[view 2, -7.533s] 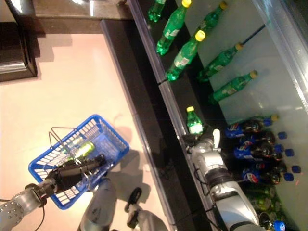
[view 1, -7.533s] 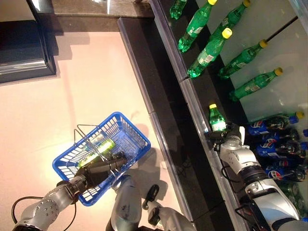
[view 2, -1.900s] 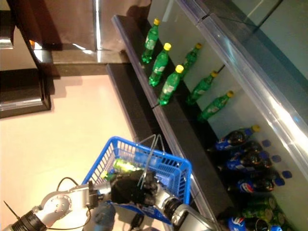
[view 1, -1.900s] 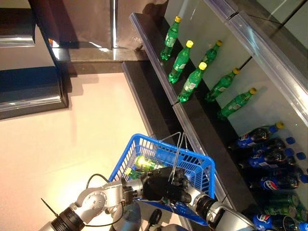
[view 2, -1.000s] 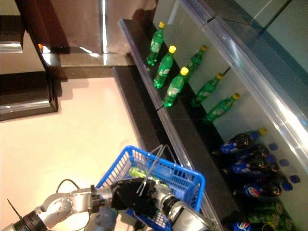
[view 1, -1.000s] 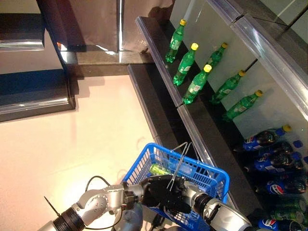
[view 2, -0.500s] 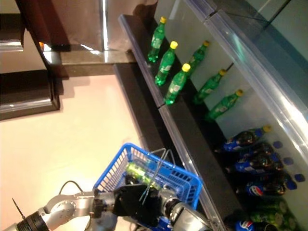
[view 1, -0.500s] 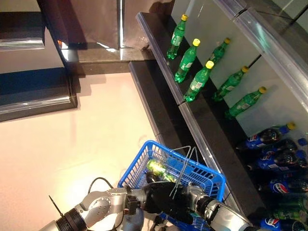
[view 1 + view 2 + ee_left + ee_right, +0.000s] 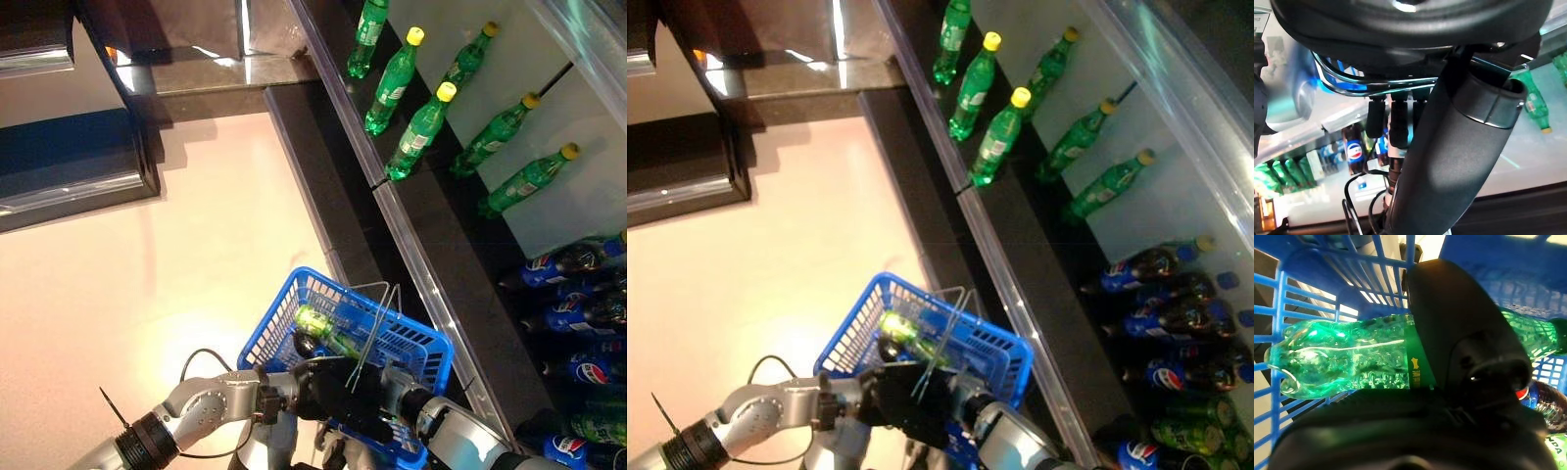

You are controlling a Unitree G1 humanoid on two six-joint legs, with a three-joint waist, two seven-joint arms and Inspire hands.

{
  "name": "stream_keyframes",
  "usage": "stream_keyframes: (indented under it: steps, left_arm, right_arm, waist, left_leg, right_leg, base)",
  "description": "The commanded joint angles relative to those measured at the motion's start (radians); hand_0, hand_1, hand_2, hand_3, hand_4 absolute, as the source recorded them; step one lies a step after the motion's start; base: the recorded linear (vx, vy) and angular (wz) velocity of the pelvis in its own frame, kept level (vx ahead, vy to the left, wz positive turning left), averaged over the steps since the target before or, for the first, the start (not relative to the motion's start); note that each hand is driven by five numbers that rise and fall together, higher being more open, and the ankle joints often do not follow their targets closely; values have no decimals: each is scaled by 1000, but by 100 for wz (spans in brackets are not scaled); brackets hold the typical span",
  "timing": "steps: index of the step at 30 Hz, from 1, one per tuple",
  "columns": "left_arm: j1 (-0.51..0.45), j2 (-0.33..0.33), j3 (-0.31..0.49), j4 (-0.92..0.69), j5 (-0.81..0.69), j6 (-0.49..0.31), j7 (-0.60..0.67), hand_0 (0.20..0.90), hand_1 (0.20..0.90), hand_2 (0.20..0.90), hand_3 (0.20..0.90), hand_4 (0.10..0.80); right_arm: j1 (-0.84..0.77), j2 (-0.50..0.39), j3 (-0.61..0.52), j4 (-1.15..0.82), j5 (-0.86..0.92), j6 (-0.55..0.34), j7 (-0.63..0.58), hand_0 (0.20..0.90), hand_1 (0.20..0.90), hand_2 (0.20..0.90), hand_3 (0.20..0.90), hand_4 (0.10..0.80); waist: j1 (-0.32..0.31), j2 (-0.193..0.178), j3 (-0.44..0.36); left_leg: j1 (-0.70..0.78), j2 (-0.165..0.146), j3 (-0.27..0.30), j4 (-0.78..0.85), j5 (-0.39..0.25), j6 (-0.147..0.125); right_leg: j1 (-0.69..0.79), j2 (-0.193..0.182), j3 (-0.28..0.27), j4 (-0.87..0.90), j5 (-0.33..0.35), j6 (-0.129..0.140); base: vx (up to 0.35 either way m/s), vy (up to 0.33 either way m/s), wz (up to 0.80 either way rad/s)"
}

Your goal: Pick up the drink and place into the basket.

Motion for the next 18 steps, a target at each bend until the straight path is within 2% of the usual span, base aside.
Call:
stream_keyframes:
  steps: [1, 5, 13, 18]
  left_arm:
    - [-158, -431, -32, -583, -272, -190, -339, 300, 300, 300, 200, 100]
    - [-192, -451, -46, -577, -321, -247, -186, 300, 300, 300, 200, 100]
    - [-228, -458, -46, -568, -185, -336, -109, 300, 300, 300, 200, 100]
    - [-202, -449, -15, -574, -121, -371, -33, 300, 300, 300, 200, 100]
  right_arm:
    - [-66, 21, 3, 57, 144, -4, -122, 900, 900, 900, 900, 800]
    - [-108, 33, -17, -9, 237, -53, -255, 900, 900, 900, 900, 800]
    - [-146, 14, -20, -207, 321, -88, -439, 900, 900, 900, 900, 800]
    - [-121, -13, -30, -438, 334, -41, -516, 900, 900, 900, 900, 800]
  waist:
    - [12, 44, -44]
    - [3, 10, -48]
    - [-29, -40, -45]
    - [-52, -77, -47]
  left_leg:
    - [22, -23, -6, -218, 172, 83]
    - [20, -18, -4, -207, 162, 79]
    - [22, -5, 19, -217, 159, 82]
    - [31, 7, 37, -214, 156, 86]
  right_leg:
    - [-19, 24, -44, 109, 19, -2]
    - [-19, 30, -31, 108, 22, 1]
    - [-29, 42, -5, 107, 33, 4]
    - [-30, 52, 22, 109, 42, 4]
  base:
    - [15, -59, 0]
    - [7, -67, 0]
    - [-26, -26, -2]
    - [-29, -21, -13]
